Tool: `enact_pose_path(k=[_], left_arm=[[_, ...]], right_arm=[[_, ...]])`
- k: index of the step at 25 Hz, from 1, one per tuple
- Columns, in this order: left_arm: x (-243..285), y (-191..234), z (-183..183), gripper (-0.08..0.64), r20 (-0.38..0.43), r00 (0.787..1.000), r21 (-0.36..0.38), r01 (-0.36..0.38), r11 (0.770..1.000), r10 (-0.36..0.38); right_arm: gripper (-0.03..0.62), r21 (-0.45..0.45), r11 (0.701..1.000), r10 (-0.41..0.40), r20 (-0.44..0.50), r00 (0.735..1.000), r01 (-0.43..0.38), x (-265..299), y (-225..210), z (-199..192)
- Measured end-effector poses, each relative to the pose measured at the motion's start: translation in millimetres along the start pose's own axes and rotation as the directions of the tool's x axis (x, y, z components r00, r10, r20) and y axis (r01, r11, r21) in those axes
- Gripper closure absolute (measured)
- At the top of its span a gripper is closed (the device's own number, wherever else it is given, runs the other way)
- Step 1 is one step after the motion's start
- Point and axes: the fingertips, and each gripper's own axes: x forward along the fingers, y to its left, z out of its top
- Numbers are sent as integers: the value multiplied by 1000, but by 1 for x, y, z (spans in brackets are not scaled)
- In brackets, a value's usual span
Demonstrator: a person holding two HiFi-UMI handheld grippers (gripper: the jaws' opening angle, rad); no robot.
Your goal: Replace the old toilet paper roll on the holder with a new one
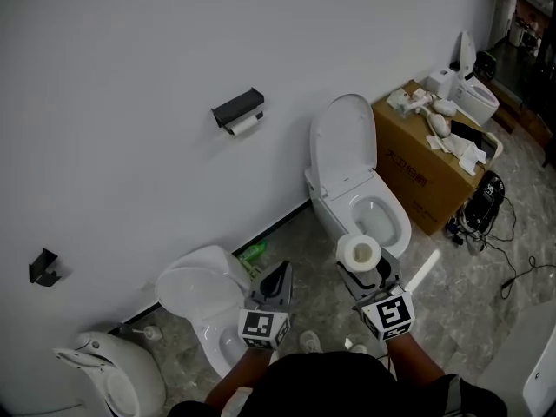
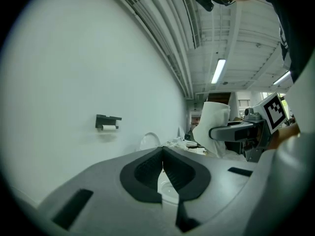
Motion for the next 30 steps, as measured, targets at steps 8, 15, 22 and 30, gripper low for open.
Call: enact_pose_path(k=[8,15,22,30], left_arm=[[-4,41,1,558,9,1000,-5,2,1000,-2],[6,69,-4,558,9,1000,-30,-17,999,18],[34,95,-11,558,-10,999,-32,-48,998,48],[86,121,-3,558,-32,995,-17,-97,995,96]], right_arm=[[302,3,1000,8,17,1000,-8,40,18,14],[302,-8,1000,14,15,1000,-14,73,17,14],[302,-2,999,40,6,999,-40,115,0,10],[302,8,996,94,15,995,-94,173,-38,12]])
